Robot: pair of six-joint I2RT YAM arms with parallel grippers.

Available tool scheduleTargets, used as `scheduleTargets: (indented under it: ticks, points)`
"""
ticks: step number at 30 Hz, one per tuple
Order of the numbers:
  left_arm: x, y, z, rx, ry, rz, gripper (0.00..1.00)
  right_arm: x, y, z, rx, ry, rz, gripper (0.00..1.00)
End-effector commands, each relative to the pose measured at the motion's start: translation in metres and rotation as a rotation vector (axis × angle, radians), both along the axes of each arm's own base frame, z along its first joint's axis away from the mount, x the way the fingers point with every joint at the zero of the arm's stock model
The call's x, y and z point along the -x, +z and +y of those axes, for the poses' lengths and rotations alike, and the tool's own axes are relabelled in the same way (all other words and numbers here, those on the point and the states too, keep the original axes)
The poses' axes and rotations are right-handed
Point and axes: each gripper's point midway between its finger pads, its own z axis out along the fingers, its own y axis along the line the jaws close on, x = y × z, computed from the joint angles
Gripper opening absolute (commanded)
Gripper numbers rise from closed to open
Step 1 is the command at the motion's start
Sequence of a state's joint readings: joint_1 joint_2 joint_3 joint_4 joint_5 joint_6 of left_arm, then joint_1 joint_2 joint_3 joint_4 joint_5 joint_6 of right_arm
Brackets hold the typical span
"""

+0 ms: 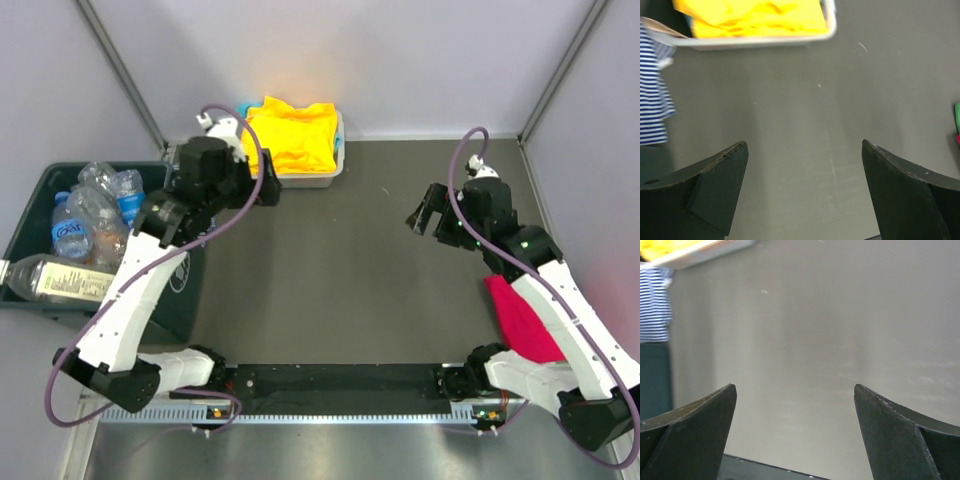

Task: Put the plastic bottles in the bin
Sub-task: Reset both arms

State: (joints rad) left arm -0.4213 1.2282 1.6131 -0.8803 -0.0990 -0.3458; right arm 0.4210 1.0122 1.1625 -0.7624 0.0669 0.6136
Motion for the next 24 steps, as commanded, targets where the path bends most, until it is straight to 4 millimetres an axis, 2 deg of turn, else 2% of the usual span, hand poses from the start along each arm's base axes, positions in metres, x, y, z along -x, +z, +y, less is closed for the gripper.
scheduleTargets:
  ticks: [1, 2, 4, 5, 7, 8, 10, 11, 12, 14, 16, 24]
  points:
    - [-0.007, -0.008, -0.052, 0.101, -0.136, -0.057, 0.99, 0.008, -0.022, -0.023, 0.054, -0.103, 0.044, 0.99]
    - [-0.009, -0.032, -0.058, 0.085, -0.139, -0.022, 0.99, 0.009, -0.026, -0.025, 0.057, -0.110, 0.051, 0.99]
    - [-0.004, -0.055, -0.070, 0.083, -0.154, 0.018, 0.99, 0.012, -0.034, -0.026, 0.050, -0.126, 0.068, 0.99]
    - [-0.003, -0.078, -0.069, 0.073, -0.127, 0.057, 0.99, 0.013, -0.036, -0.027, 0.049, -0.129, 0.071, 0.99]
    - [-0.003, -0.091, -0.071, 0.082, -0.105, 0.069, 0.99, 0.015, -0.040, -0.026, 0.032, -0.135, 0.073, 0.99]
    - [-0.001, -0.107, -0.069, 0.077, -0.090, 0.097, 0.99, 0.016, -0.041, -0.025, 0.024, -0.133, 0.073, 0.99]
    - [-0.002, -0.115, -0.067, 0.082, -0.064, 0.098, 0.99, 0.016, -0.044, -0.024, 0.012, -0.135, 0.060, 0.99]
    - [0.001, -0.127, -0.066, 0.070, -0.065, 0.115, 0.99, 0.017, -0.052, -0.025, 0.014, -0.135, 0.062, 0.99]
    - [0.000, -0.128, -0.066, 0.075, -0.068, 0.103, 0.99, 0.014, -0.047, -0.024, -0.009, -0.134, 0.020, 0.99]
    - [0.001, -0.139, -0.061, 0.060, -0.045, 0.110, 0.99, 0.014, -0.059, -0.026, -0.004, -0.144, 0.014, 0.99]
    - [0.001, -0.144, -0.058, 0.058, -0.038, 0.098, 0.99, 0.013, -0.058, -0.029, -0.007, -0.151, -0.019, 0.99]
    - [-0.002, -0.145, -0.053, 0.043, -0.021, 0.064, 0.99, 0.009, -0.066, -0.040, 0.040, -0.194, -0.040, 0.99]
